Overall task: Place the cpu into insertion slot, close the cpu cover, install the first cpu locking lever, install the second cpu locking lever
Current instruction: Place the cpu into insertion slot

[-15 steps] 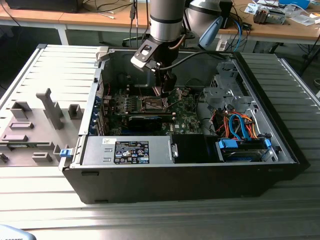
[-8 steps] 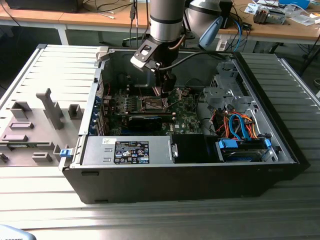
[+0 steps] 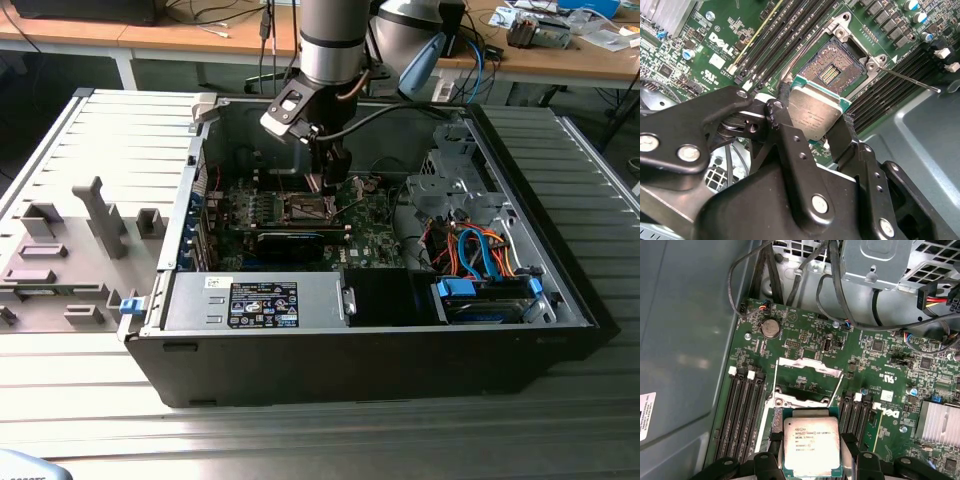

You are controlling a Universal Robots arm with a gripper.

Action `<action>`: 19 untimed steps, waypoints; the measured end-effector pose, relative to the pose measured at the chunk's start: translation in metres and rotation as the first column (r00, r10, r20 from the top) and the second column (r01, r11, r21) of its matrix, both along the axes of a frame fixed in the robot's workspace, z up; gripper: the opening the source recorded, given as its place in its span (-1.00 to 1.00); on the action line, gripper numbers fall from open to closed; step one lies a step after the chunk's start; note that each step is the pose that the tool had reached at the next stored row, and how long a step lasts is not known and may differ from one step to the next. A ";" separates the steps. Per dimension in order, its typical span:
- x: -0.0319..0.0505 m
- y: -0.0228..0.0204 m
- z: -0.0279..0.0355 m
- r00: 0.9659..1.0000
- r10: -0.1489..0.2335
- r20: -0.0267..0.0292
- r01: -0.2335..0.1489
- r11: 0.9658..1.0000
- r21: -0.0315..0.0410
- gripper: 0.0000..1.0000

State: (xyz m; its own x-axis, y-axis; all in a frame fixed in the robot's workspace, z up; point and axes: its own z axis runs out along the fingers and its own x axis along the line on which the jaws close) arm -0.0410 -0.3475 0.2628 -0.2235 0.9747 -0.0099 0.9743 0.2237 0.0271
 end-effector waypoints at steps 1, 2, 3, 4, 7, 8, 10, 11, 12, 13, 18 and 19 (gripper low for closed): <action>0.0000 0.0000 -0.0001 1.000 -0.002 0.000 0.002 1.000 0.000 0.09; 0.0000 0.0000 -0.0001 1.000 -0.003 0.000 0.003 1.000 0.000 0.09; 0.0000 0.0000 -0.0002 1.000 -0.005 0.000 0.005 1.000 0.000 0.09; 0.0000 0.0000 -0.0003 1.000 -0.006 0.000 0.006 1.000 0.000 0.09; 0.0000 0.0000 -0.0005 1.000 -0.010 0.000 0.010 1.000 0.000 0.09; 0.0000 0.0000 -0.0005 1.000 -0.011 0.000 0.011 1.000 0.000 0.09; 0.0000 0.0000 -0.0006 1.000 -0.013 0.000 0.013 1.000 0.000 0.09; 0.0000 0.0000 -0.0007 1.000 -0.015 0.000 0.015 1.000 0.000 0.09; 0.0000 0.0000 -0.0007 1.000 -0.016 0.000 0.016 1.000 0.000 0.09; 0.0000 0.0000 -0.0008 1.000 -0.017 0.000 0.017 1.000 0.000 0.09; 0.0000 0.0000 -0.0011 1.000 -0.025 0.000 0.025 1.000 0.000 0.09; 0.0000 0.0000 -0.0013 1.000 -0.027 0.000 0.027 1.000 0.000 0.09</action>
State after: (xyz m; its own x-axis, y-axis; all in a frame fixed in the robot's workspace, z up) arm -0.0410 -0.3475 0.2615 -0.1973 0.9803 -0.0100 0.9799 0.1975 0.0271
